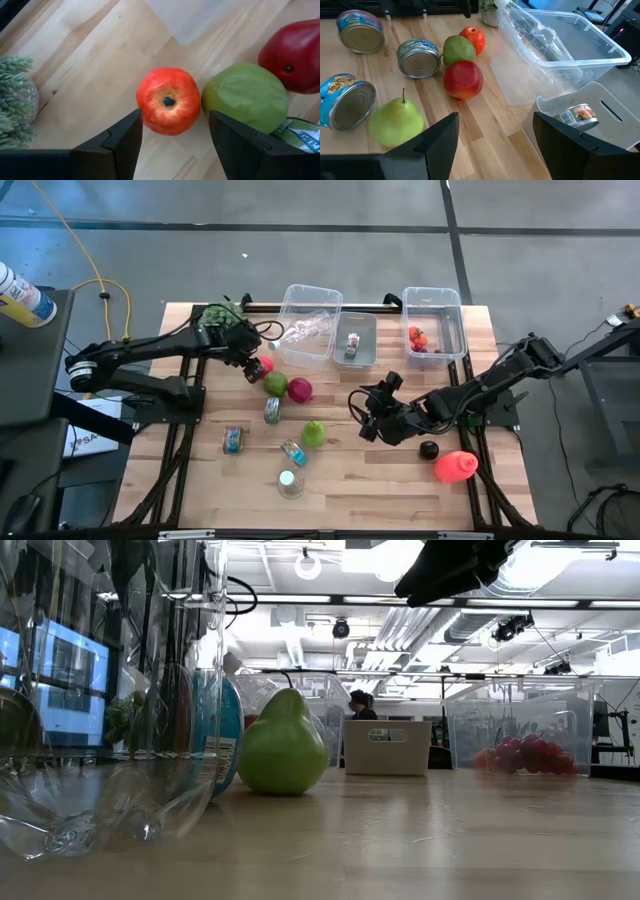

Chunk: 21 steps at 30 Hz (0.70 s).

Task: Pick & Place Food Item
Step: Put the red apple into the right transparent bin

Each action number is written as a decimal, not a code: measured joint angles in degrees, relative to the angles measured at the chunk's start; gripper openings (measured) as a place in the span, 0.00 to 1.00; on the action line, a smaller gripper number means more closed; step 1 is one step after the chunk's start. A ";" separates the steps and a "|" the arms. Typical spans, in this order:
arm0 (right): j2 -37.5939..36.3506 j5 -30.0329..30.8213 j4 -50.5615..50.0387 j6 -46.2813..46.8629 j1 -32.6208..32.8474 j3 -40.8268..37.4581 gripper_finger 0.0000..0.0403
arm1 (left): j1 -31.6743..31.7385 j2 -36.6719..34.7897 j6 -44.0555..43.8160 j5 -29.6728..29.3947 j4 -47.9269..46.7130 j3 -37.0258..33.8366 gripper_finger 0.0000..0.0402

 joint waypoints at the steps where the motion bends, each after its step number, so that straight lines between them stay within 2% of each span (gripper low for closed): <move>1: 0.00 0.00 -0.02 -0.01 0.00 0.00 0.61 | -0.10 0.08 0.10 -0.02 0.00 0.00 0.54; 10: 0.00 -0.35 -0.15 0.98 0.02 0.00 0.61 | -0.08 0.08 0.59 -0.07 -0.05 0.04 0.63; 21: 0.00 -0.37 -0.20 1.04 0.02 0.00 0.61 | -0.06 0.06 1.48 -0.57 -0.03 0.04 0.86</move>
